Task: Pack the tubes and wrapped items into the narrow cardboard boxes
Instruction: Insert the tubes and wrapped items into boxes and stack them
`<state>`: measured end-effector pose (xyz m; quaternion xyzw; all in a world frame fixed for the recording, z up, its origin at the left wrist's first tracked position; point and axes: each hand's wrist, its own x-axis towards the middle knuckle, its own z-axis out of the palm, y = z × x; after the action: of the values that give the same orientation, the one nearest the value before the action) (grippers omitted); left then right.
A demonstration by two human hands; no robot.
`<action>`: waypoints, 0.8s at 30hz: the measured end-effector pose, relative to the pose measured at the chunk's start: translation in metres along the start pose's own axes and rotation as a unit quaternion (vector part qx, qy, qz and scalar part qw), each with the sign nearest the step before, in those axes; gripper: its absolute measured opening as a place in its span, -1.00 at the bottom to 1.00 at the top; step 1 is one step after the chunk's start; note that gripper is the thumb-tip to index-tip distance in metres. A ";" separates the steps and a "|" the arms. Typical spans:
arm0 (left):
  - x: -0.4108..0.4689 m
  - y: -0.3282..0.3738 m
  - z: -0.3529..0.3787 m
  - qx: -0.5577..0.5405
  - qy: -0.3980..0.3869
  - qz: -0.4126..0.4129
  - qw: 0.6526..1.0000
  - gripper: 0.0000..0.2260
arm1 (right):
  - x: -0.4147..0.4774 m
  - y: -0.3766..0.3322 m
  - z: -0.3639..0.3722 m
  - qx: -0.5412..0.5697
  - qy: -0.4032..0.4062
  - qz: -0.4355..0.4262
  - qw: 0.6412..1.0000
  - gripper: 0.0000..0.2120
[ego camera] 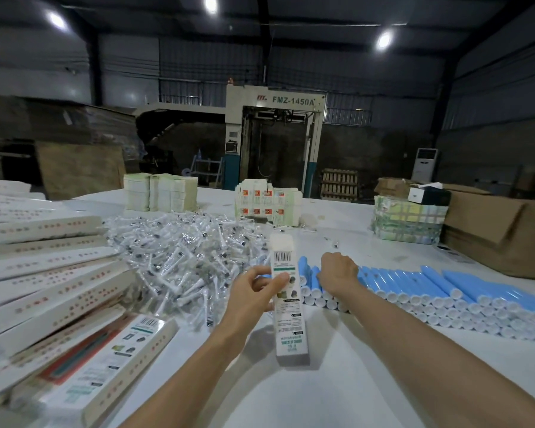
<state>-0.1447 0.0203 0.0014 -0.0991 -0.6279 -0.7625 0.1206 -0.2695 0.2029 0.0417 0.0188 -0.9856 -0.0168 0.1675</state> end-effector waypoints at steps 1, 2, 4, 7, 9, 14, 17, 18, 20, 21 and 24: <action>-0.001 0.000 0.000 0.000 -0.008 -0.005 1.000 -0.71 | 0.000 0.003 -0.002 0.029 0.012 0.004 1.000 -0.87; -0.001 0.000 0.000 0.001 -0.017 -0.009 1.000 -0.71 | 0.001 0.007 -0.005 0.067 0.021 0.010 0.997 -0.76; -0.002 0.001 0.001 0.009 -0.036 -0.012 0.999 -0.70 | -0.001 0.020 -0.012 0.171 0.034 0.032 0.984 -0.67; -0.005 -0.001 0.006 0.034 -0.079 -0.012 0.996 -0.53 | -0.015 0.045 -0.022 0.396 0.004 0.047 0.917 -0.48; -0.008 -0.003 0.011 0.043 -0.111 -0.003 0.993 -0.36 | -0.033 0.061 -0.026 0.603 -0.033 0.055 0.795 -0.48; -0.014 0.000 0.018 0.074 -0.163 0.037 0.983 -0.15 | -0.073 0.078 -0.039 0.839 0.005 0.028 0.543 -0.76; -0.015 0.001 0.022 0.102 -0.170 0.044 0.979 -0.21 | -0.083 0.078 -0.055 0.865 0.067 -0.035 0.495 -0.84; -0.015 0.001 0.023 0.104 -0.169 0.045 0.979 -0.22 | -0.085 0.076 -0.063 0.857 0.088 -0.057 0.505 -0.84; -0.016 0.003 0.026 0.108 -0.167 0.051 0.979 -0.23 | -0.085 0.068 -0.073 0.831 0.116 -0.081 0.538 -0.76; -0.017 0.004 0.027 0.111 -0.165 0.056 0.979 -0.23 | -0.084 0.063 -0.077 0.821 0.120 -0.079 0.553 -0.72; -0.019 0.005 0.031 0.119 -0.164 0.074 0.976 -0.26 | -0.080 0.050 -0.082 0.781 0.112 -0.050 0.612 -0.76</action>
<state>-0.1254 0.0510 0.0061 -0.2536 -0.7165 -0.6445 0.0833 -0.1689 0.2543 0.0947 0.1939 -0.5965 0.7533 0.1977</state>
